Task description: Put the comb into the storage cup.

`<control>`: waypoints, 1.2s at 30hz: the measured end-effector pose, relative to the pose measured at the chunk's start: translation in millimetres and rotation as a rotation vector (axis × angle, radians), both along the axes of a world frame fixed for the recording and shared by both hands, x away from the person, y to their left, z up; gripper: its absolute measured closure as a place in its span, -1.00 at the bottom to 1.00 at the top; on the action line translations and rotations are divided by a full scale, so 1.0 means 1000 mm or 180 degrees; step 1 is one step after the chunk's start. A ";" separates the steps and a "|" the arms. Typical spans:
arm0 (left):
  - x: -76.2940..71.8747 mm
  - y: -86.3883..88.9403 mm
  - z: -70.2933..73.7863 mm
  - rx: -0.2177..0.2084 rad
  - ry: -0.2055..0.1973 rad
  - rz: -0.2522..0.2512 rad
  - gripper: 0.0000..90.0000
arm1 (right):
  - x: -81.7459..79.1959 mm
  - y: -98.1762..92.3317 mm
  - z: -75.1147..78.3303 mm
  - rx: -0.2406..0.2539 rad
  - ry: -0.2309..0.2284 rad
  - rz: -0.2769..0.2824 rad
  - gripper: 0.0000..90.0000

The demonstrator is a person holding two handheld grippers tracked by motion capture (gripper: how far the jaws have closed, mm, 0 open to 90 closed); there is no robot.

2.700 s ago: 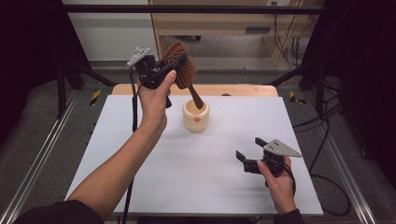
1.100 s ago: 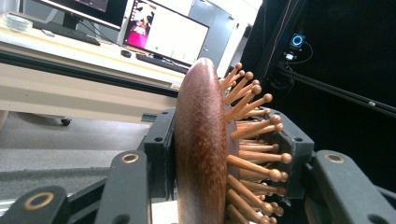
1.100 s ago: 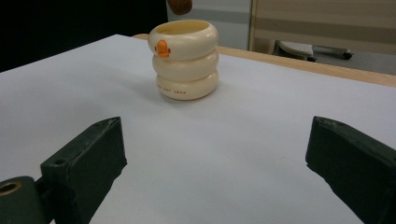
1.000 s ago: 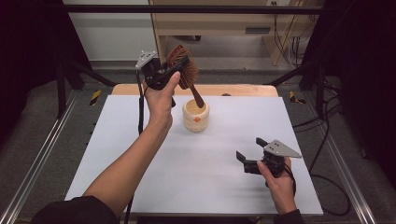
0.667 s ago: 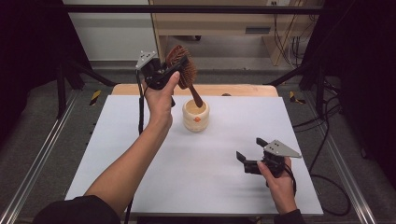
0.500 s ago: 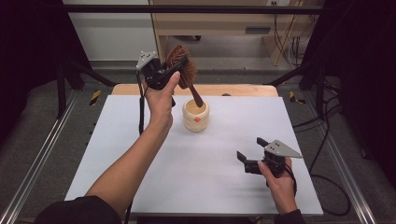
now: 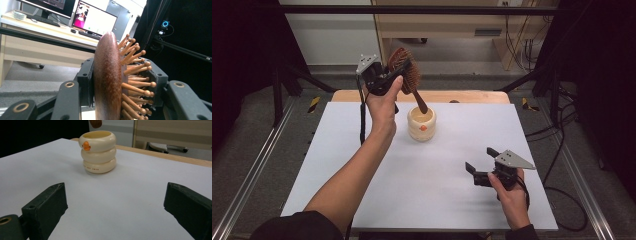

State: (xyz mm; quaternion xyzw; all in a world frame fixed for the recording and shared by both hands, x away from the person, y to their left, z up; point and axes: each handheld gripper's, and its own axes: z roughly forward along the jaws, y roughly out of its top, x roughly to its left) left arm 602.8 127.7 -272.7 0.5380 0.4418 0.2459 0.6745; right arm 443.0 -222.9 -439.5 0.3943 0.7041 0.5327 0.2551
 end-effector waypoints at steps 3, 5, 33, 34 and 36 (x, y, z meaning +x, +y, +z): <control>0.001 0.001 -0.001 0.0023 -0.0003 0.0007 0.12 | 0.000 0.000 0.000 -0.0002 -0.0003 0.0005 -0.89; 0.001 0.000 -0.003 0.0035 0.0002 0.0005 0.12 | 0.000 0.001 0.000 -0.0001 0.0000 0.0012 -0.89; 0.007 0.000 -0.019 0.0089 0.0102 -0.0011 0.12 | 0.000 0.000 -0.001 0.0007 0.0007 0.0040 -0.90; 0.007 0.000 -0.019 0.0091 0.0104 -0.0015 0.12 | 0.000 0.000 -0.001 0.0008 0.0008 0.0042 -0.90; 0.007 -0.001 -0.021 0.0088 0.0118 -0.0019 0.12 | 0.000 0.000 -0.001 0.0007 0.0007 0.0044 -0.90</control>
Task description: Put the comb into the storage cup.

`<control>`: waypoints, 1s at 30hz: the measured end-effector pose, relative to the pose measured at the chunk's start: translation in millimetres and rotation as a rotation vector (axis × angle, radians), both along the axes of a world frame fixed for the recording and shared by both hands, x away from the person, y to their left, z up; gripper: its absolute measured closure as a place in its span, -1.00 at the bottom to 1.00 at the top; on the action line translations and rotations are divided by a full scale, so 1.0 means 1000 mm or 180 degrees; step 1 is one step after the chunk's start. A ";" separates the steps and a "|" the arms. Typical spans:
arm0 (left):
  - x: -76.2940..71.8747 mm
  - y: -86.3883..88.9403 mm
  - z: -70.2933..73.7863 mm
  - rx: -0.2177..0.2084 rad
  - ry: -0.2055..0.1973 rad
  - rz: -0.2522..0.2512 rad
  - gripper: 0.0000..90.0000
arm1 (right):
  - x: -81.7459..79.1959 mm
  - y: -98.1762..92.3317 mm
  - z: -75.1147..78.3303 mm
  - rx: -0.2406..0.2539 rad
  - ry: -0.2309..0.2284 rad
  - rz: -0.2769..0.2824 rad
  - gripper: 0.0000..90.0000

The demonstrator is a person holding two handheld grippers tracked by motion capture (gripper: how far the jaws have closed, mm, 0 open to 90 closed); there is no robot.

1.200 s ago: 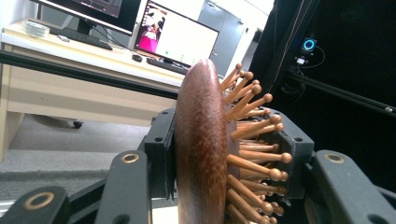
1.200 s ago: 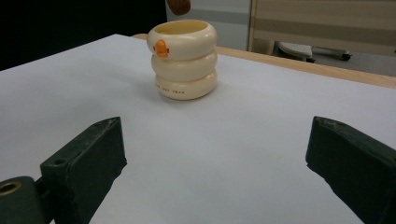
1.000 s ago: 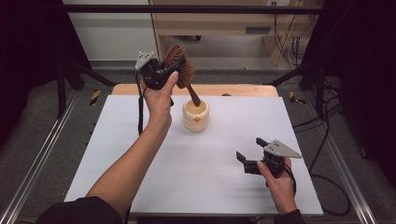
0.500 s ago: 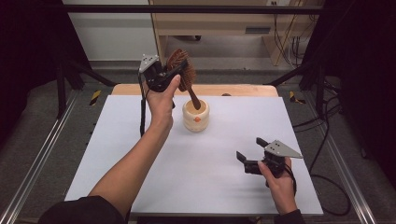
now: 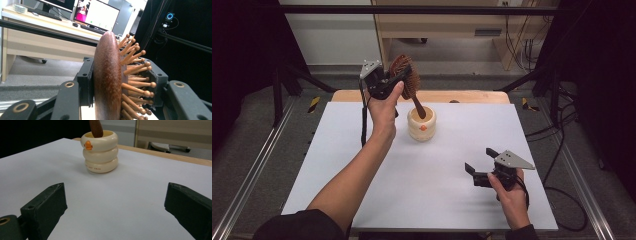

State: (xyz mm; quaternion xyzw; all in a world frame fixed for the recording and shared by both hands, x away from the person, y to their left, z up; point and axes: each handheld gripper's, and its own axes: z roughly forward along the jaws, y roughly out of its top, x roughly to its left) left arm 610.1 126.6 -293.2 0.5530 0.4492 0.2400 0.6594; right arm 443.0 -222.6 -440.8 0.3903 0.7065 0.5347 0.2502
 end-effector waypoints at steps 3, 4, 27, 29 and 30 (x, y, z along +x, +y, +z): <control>0.000 0.000 -0.002 -0.0001 0.0012 -0.0001 0.12 | 0.000 0.000 0.000 0.0022 0.0009 0.0004 -0.91; 0.001 -0.001 -0.002 0.0001 0.0017 -0.0005 0.12 | 0.000 0.000 0.000 0.0027 0.0011 0.0007 -0.91; 0.003 -0.006 -0.010 0.0095 0.0038 -0.0030 0.12 | 0.000 0.001 -0.002 0.0022 0.0040 0.0055 -0.92; 0.003 -0.006 -0.011 0.0100 0.0042 -0.0038 0.12 | 0.000 0.001 -0.002 0.0020 0.0038 0.0054 -0.92; 0.003 -0.007 -0.011 0.0106 0.0043 -0.0040 0.12 | 0.000 0.001 -0.002 0.0021 0.0040 0.0055 -0.92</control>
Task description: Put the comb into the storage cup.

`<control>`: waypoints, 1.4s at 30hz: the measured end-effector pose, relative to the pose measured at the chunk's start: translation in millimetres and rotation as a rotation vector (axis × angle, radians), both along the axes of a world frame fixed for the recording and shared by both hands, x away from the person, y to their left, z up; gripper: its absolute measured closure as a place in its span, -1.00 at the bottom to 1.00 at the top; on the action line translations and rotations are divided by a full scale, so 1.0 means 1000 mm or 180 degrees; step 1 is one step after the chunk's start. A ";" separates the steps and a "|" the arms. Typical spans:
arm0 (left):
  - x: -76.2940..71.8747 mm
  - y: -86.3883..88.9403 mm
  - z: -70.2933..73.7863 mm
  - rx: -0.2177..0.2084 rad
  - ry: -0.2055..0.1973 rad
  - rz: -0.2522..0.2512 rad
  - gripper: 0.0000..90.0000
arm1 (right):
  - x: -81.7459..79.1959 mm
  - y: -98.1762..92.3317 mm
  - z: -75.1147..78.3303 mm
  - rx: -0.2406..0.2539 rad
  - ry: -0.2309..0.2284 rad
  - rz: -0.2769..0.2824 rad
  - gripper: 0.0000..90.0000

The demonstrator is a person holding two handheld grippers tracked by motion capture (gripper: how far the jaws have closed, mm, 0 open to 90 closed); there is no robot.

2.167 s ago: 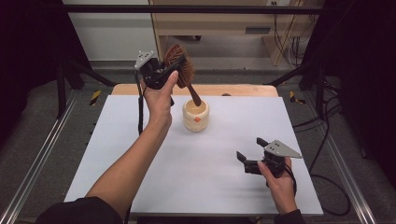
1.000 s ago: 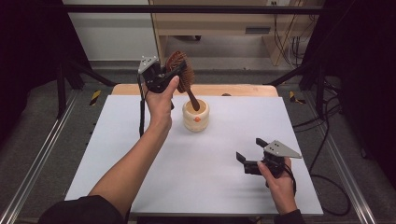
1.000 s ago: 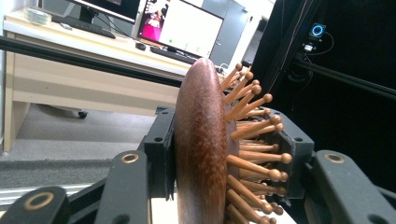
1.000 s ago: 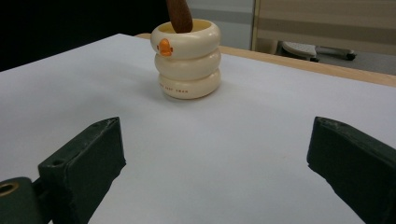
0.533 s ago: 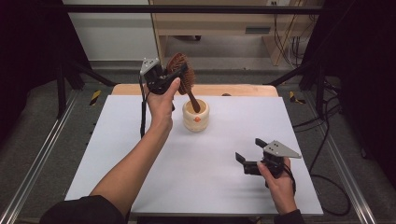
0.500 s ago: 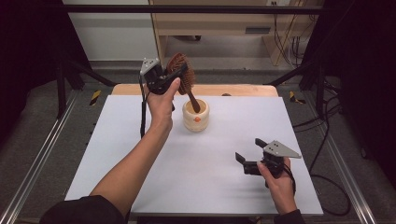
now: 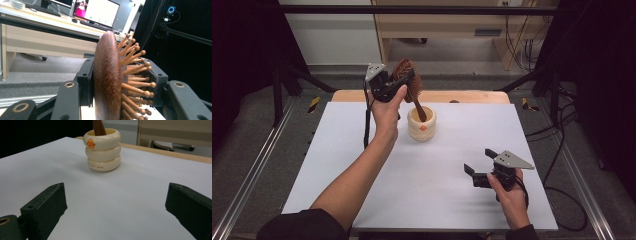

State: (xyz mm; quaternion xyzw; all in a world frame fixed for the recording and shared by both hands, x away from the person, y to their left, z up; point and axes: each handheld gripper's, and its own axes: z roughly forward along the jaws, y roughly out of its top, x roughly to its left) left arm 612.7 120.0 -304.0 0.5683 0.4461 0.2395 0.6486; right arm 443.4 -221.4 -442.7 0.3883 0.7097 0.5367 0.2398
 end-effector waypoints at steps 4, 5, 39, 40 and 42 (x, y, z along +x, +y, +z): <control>-0.001 -0.001 -0.001 0.0022 -0.0010 -0.0011 0.12 | 0.000 0.000 0.000 -0.0002 -0.0001 0.0001 -0.92; -0.001 -0.001 -0.001 0.0036 -0.0014 -0.0016 0.12 | 0.000 0.000 0.000 -0.0004 -0.0004 -0.0001 -0.92; 0.002 -0.001 -0.013 0.0069 0.0050 0.0001 0.11 | 0.000 0.000 -0.001 -0.0008 0.0007 0.0002 -0.92; 0.002 -0.001 -0.014 0.0067 0.0053 0.0001 0.11 | 0.000 0.000 -0.001 -0.0007 0.0007 0.0002 -0.92; 0.002 -0.001 -0.014 0.0065 0.0059 0.0004 0.11 | 0.000 0.000 -0.001 -0.0005 0.0007 0.0000 -0.92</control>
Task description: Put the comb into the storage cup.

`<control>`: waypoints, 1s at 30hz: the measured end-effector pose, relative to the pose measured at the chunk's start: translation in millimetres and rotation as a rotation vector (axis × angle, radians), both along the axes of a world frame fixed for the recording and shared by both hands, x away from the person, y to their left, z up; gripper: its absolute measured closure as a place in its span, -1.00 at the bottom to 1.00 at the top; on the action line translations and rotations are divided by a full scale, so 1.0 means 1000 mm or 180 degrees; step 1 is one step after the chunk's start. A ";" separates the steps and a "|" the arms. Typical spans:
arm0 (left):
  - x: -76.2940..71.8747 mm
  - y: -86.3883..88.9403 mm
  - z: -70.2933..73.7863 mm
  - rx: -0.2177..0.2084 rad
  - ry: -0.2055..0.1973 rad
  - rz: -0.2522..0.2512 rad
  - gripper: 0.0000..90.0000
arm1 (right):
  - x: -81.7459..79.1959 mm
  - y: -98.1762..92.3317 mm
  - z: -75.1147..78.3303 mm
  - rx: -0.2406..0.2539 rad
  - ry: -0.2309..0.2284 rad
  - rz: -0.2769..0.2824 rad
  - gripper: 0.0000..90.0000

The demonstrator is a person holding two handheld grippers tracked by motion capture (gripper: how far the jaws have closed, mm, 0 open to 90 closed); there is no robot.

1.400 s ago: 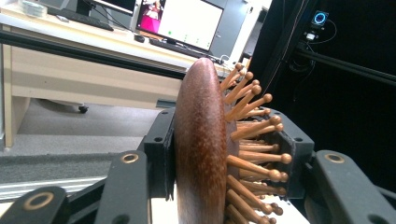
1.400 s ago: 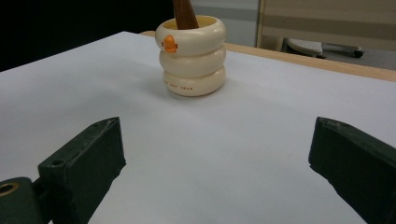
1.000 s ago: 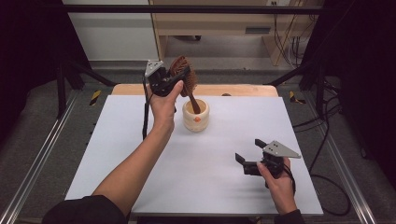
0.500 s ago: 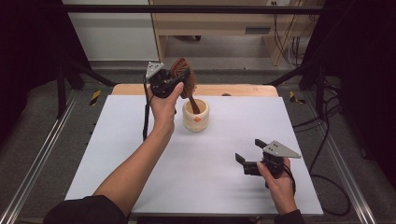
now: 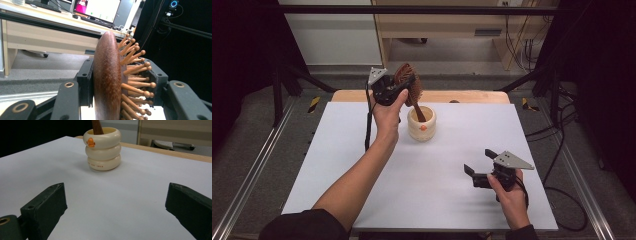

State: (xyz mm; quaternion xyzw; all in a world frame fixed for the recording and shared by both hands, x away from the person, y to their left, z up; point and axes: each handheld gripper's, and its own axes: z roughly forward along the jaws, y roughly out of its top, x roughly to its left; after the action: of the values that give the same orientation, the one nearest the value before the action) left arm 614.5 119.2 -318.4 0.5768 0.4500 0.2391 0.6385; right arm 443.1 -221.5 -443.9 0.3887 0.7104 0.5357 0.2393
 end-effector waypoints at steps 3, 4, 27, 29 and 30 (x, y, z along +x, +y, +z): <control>-0.001 0.000 -0.001 0.0009 -0.0007 0.0009 0.12 | 0.000 0.000 0.000 -0.0004 -0.0001 0.0000 -0.92; 0.000 0.000 -0.001 0.0006 -0.0004 0.0008 0.11 | 0.000 0.000 0.000 -0.0005 0.0000 0.0003 -0.92; -0.001 0.002 -0.006 -0.0047 0.0027 0.0022 0.11 | 0.000 0.001 -0.001 -0.0011 0.0018 0.0014 -0.92; 0.000 0.002 -0.006 -0.0047 0.0030 0.0022 0.11 | 0.000 0.001 -0.001 -0.0007 0.0016 0.0015 -0.92; 0.000 0.001 -0.007 -0.0050 0.0031 0.0021 0.11 | 0.000 0.001 -0.001 -0.0010 0.0013 0.0016 -0.92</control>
State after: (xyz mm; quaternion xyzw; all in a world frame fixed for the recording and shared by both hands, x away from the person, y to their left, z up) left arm 614.2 120.6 -325.0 0.5715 0.4568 0.2348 0.6400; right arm 443.1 -220.7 -444.9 0.3875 0.7128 0.5343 0.2372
